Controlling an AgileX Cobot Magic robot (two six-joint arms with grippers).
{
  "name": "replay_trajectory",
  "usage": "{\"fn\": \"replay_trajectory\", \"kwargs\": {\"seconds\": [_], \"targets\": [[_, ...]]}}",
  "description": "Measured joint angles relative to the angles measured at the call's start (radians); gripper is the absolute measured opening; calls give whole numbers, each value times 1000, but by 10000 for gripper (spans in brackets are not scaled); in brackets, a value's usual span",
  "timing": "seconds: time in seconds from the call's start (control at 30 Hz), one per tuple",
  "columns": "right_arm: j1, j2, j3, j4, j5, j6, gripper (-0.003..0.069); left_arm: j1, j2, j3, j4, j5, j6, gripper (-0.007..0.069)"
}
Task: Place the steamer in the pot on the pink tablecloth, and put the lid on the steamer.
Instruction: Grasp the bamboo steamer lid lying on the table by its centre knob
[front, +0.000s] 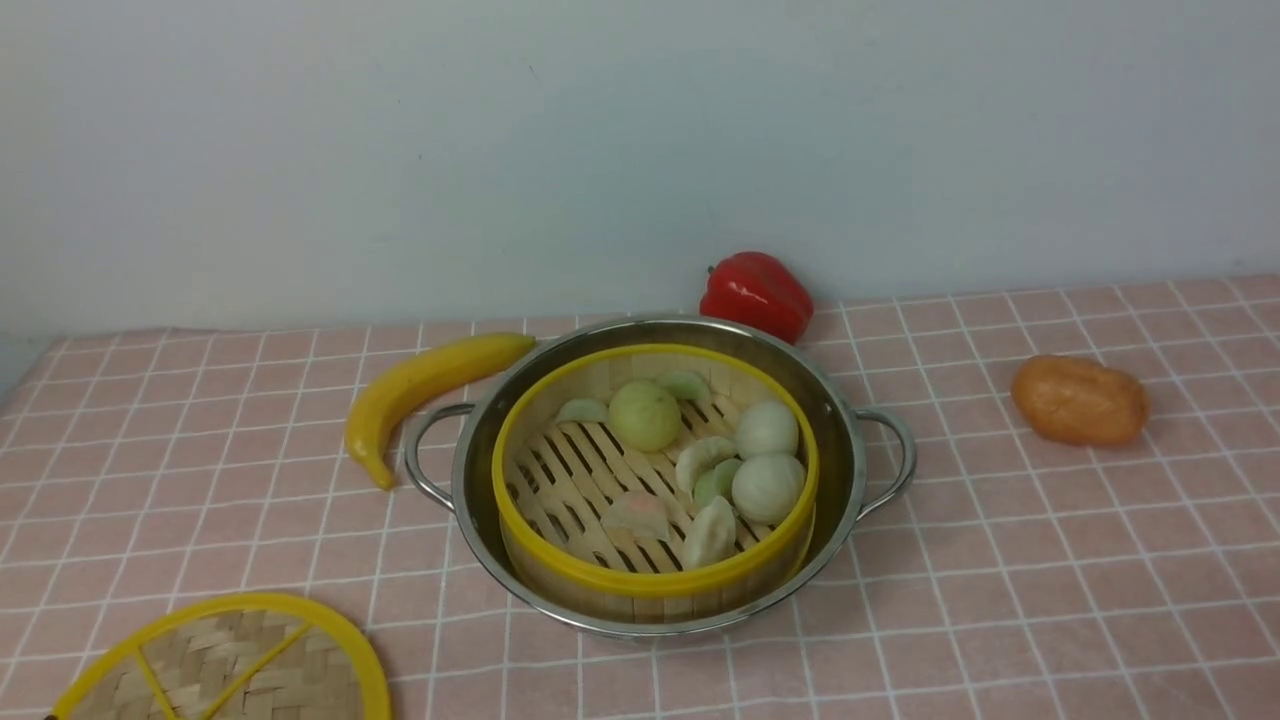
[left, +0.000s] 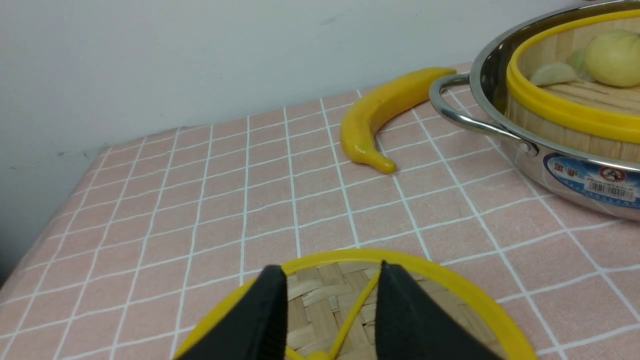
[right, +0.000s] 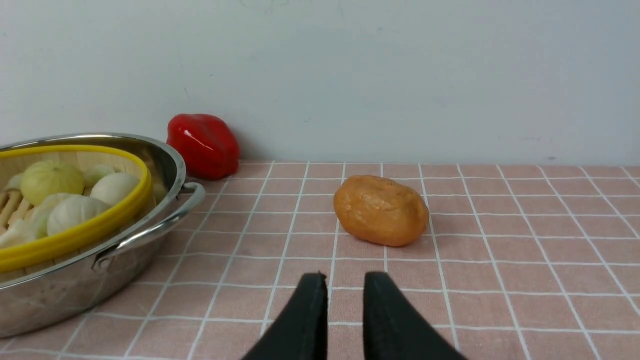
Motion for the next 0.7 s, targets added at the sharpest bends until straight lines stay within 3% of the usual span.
{"fn": "replay_trajectory", "kwargs": {"seconds": [0.43,0.6,0.7], "targets": [[0,0,1,0,-1,0,167,0,0,0,-4,-7,0,243],[0,-2,1,0,-1,0,183,0,0,0,-115,-56,0,243],[0,-3,1,0,-1,0,192,0,0,0,-282,-120,0,243]]}}
